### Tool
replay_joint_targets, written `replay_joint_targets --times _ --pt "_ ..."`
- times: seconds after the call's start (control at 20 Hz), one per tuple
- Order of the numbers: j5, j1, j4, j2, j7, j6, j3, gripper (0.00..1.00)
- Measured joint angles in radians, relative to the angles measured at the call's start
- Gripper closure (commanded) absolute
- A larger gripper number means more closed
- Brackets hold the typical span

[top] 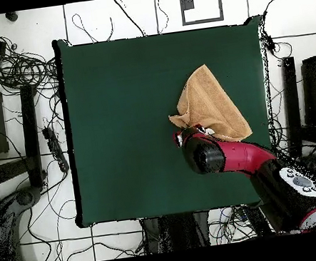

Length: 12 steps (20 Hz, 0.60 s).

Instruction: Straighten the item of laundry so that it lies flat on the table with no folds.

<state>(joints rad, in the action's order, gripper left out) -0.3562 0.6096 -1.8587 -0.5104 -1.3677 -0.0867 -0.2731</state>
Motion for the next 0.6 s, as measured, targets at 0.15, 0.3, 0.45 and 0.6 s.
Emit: replay_joint_targets --times 0.15,0.3,0.45,0.6 --pt "0.034 -0.070 0.005 -0.007 -0.004 0.004 0.079 1.00" --pt "0.070 -0.196 0.008 -0.027 -0.012 0.003 0.194 1.00" --pt "0.094 -0.274 0.007 -0.054 -0.015 -0.003 0.244 1.00" --pt "0.116 -0.337 0.007 -0.082 -0.015 -0.011 0.281 1.00"
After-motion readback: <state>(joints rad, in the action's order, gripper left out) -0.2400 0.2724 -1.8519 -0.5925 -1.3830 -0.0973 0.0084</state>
